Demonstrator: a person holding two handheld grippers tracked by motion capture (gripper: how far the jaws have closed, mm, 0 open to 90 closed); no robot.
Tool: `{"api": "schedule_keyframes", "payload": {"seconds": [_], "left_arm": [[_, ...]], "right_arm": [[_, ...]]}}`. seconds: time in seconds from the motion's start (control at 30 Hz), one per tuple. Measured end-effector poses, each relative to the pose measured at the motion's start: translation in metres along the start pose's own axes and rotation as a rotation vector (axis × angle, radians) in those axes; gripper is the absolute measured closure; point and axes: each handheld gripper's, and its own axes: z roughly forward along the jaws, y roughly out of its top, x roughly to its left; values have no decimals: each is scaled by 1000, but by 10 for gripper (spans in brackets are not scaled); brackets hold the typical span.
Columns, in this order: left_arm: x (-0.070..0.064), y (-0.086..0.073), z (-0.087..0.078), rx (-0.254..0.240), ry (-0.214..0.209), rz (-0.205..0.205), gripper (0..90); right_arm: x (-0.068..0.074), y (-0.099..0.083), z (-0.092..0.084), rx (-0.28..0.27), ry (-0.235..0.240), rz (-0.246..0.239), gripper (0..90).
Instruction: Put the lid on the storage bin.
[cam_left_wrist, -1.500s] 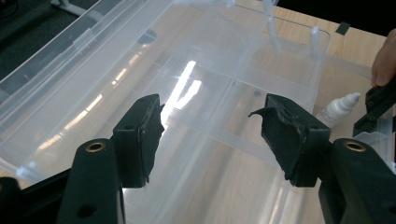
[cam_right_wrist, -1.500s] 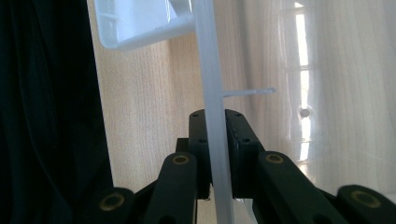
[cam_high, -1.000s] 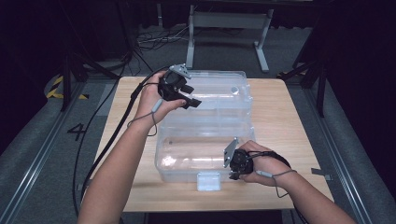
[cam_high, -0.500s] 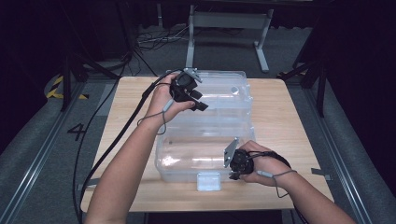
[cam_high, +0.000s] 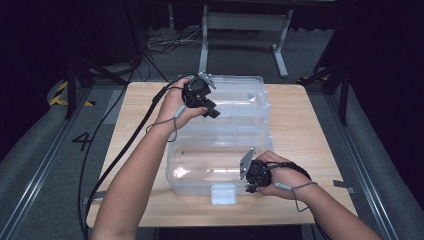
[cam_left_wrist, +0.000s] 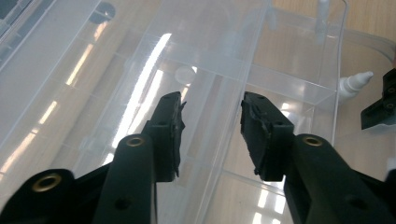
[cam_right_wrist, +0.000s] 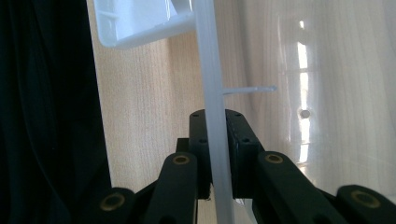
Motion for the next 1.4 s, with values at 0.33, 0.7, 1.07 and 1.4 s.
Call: {"api": "schedule_keyframes", "payload": {"seconds": [0.33,0.7,1.07,1.4], "left_arm": [[-7,8,1,51,-13,44,787],[-10,9,-1,65,-21,38,842],[-21,9,-6,57,-20,68,854],[-33,6,-13,58,-23,94,859]], "right_arm": [[-3,-3,2,-13,11,9,858],[-3,-2,2,-6,2,6,864],[-2,-1,3,-2,-6,0,867],[-2,-1,3,-6,-7,6,866]]}}
